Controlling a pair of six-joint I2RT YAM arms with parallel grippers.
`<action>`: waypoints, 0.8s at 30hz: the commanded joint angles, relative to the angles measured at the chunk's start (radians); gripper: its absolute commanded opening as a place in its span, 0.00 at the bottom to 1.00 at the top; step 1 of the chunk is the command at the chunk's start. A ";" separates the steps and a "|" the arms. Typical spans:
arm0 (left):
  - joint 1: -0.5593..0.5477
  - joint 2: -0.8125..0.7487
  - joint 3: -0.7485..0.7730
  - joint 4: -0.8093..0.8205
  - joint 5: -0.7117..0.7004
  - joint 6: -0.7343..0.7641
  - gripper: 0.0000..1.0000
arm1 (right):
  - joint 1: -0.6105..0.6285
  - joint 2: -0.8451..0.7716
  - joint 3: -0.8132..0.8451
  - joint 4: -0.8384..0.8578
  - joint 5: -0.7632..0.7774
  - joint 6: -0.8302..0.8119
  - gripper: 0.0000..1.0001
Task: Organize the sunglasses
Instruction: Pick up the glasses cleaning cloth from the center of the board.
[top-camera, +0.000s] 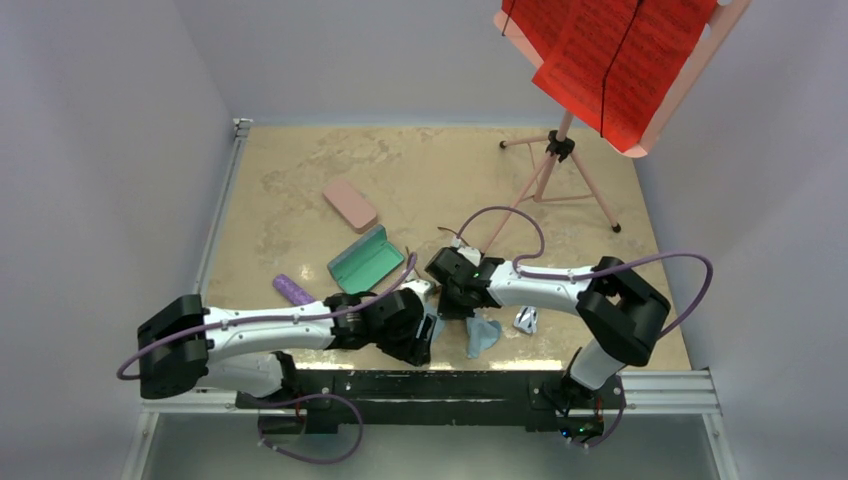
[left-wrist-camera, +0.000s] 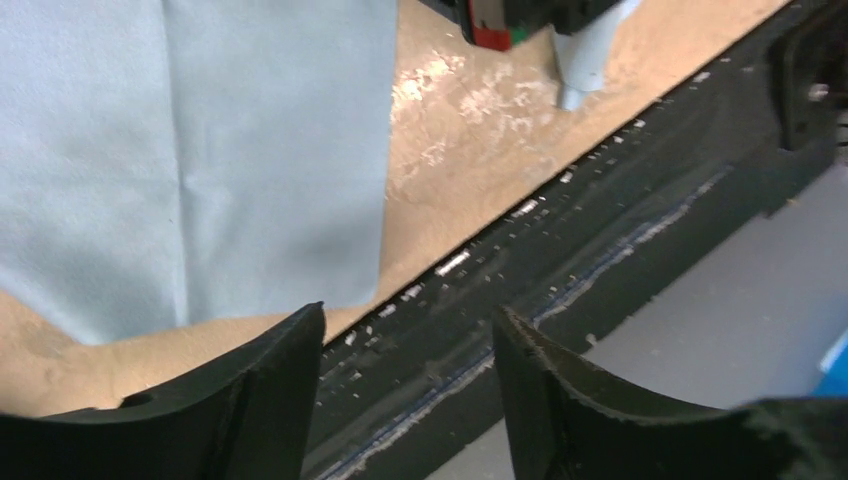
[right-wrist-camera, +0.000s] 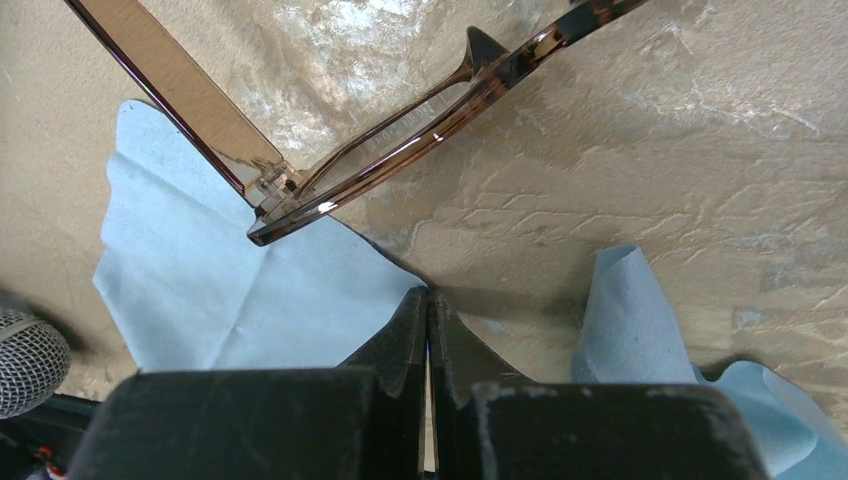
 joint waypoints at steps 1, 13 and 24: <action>-0.019 0.066 0.071 -0.008 -0.075 0.013 0.61 | -0.003 -0.021 -0.021 0.024 -0.006 -0.020 0.00; -0.095 0.242 0.157 -0.175 -0.182 -0.044 0.40 | -0.009 -0.036 -0.045 0.050 -0.015 -0.026 0.00; -0.128 0.303 0.178 -0.141 -0.150 -0.059 0.36 | -0.010 -0.040 -0.050 0.056 -0.021 -0.029 0.00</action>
